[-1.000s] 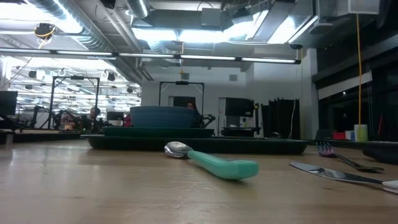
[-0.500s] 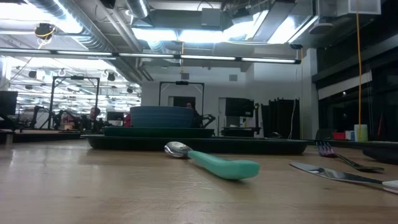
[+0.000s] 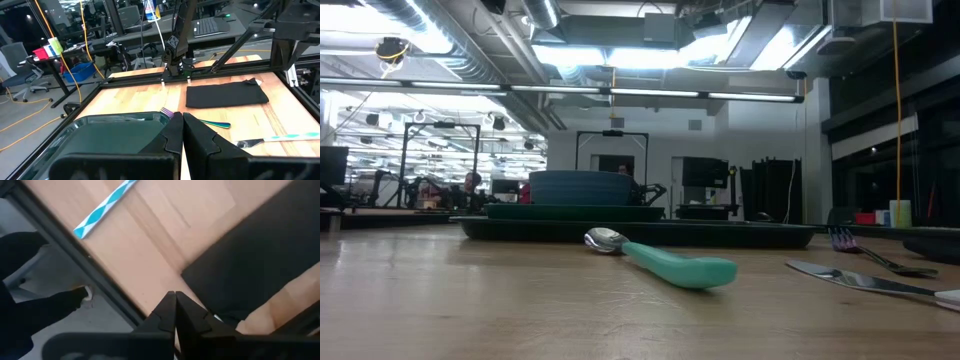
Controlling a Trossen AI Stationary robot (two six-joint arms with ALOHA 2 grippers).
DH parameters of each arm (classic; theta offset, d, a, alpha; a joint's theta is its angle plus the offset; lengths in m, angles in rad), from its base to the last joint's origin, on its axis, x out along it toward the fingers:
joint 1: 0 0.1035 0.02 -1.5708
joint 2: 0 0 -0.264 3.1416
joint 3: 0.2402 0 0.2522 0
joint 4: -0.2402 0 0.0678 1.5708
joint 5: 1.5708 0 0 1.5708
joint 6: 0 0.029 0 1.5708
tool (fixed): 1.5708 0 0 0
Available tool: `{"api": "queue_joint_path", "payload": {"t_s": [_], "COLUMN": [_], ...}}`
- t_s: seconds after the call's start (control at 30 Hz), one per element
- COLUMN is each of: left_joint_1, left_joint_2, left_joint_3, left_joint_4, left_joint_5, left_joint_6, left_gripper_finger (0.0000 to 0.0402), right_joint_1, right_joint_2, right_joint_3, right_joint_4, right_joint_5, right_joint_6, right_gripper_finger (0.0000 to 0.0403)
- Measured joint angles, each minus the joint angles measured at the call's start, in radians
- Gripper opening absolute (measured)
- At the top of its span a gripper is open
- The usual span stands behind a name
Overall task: Set up tray
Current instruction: Put the black napkin to the right of the green plate on the black serving tray
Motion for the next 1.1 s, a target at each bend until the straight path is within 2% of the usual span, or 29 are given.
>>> {"api": "queue_joint_path", "payload": {"t_s": [0.23, 0.33, 0.43, 0.67, 0.83, 0.97, 1.1], "left_joint_1": [0.0, 0.0, 0.0, 0.0, 0.0, 0.0, 0.0], "left_joint_2": [0.0, 0.0, 0.0, 0.0, 0.0, 0.0, 0.0], "left_joint_3": [0.0, 0.0, 0.0, 0.0, 0.0, 0.0, 0.0], "left_joint_4": [0.0, 0.0, 0.0, -0.002, -0.002, -0.002, -0.002], "left_joint_5": [0.0, 0.0, 0.0, 0.0, 0.0, 0.0, 0.0], "left_joint_6": [0.0, 0.0, -0.012, -0.018, -0.018, -0.018, -0.018], "left_gripper_finger": [0.0006, 0.0006, 0.0006, 0.0006, 0.0006, 0.0006, 0.0006], "right_joint_1": [0.001, 0.0, 0.0, 0.0, 0.0, -0.002, -0.006], "right_joint_2": [0.0, 0.0, 0.0, 0.0, 0.0, 0.001, 0.001], "right_joint_3": [0.0, 0.0, 0.0, -0.004, -0.069, -0.119, -0.15], "right_joint_4": [0.018, 0.018, 0.016, 0.016, 0.016, 0.025, 0.07], "right_joint_5": [0.0, 0.0, 0.001, 0.01, 0.008, -0.044, -0.066], "right_joint_6": [0.003, 0.051, 0.106, 0.108, 0.108, 0.108, 0.108], "right_gripper_finger": [0.001, 0.0024, 0.0053, 0.0138, 0.0193, 0.0222, 0.0231]}}
